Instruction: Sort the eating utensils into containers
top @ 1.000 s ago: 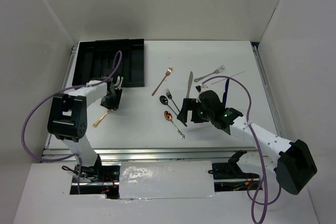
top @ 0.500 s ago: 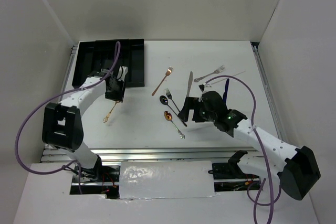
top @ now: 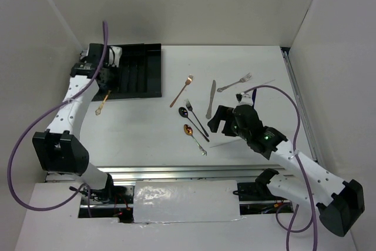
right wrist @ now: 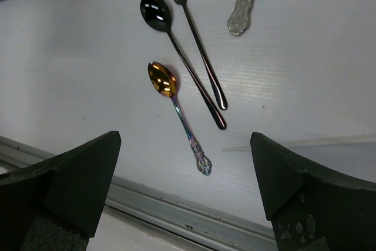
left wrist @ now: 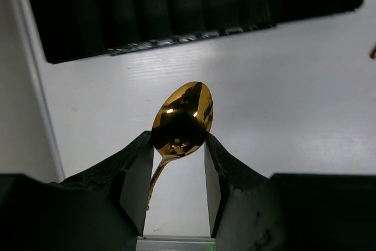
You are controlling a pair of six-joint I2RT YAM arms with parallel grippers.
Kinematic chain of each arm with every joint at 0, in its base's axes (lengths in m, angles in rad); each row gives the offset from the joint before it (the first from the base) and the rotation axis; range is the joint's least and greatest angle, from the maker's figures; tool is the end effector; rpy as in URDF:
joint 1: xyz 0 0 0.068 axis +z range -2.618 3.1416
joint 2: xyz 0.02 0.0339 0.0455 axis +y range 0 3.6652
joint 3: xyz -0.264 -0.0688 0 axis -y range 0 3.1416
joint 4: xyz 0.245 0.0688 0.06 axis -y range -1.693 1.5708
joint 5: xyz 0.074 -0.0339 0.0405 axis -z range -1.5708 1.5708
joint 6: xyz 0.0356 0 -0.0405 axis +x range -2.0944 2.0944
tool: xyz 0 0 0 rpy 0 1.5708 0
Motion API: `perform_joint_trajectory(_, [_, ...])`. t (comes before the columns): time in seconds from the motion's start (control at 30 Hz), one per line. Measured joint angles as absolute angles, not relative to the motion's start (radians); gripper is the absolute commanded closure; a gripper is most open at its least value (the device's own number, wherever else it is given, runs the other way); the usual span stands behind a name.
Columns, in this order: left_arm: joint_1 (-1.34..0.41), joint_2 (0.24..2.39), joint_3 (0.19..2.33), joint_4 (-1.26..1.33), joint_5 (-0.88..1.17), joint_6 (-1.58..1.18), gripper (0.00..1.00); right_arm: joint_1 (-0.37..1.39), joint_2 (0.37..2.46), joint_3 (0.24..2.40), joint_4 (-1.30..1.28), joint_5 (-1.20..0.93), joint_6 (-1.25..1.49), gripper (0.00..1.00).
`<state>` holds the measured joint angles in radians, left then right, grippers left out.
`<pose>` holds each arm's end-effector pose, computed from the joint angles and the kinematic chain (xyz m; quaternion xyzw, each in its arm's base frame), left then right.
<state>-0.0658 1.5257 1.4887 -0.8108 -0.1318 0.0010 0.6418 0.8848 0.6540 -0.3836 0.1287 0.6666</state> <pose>0.3271 -0.0169 0.3462 0.0079 0.9336 0.0501 0.3547 0.1584 0.1127 0.2571 0.0406 0.8856 0.2341 0.3992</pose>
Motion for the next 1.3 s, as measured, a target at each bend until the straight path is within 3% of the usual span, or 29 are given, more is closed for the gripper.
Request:
perform_joint_trajectory(0.23, [0.075,1.732,1.783,-0.823,-0.134,0.024,0.57,0.636,0.781,0.653,-0.382,0.214,0.706,0.00])
perform_joint_trajectory(0.63, [0.152,2.090,2.090,-0.817,-0.146,0.020,0.56,0.630,0.844,0.656,-0.453,0.191,0.788,0.00])
perform_joint_trajectory(0.97, [0.193,2.266,2.241,-0.730,-0.149,0.015,0.53,0.625,0.939,0.694,-0.537,0.216,0.799,0.00])
perform_joint_trajectory(1.2, [0.244,2.303,2.214,-0.674,-0.126,-0.053,0.52,0.630,1.075,0.793,-0.562,0.255,0.776,0.00])
perform_joint_trajectory(1.3, [0.261,2.304,2.206,-0.652,-0.125,-0.060,0.46,0.637,1.079,0.810,-0.583,0.300,0.765,0.00])
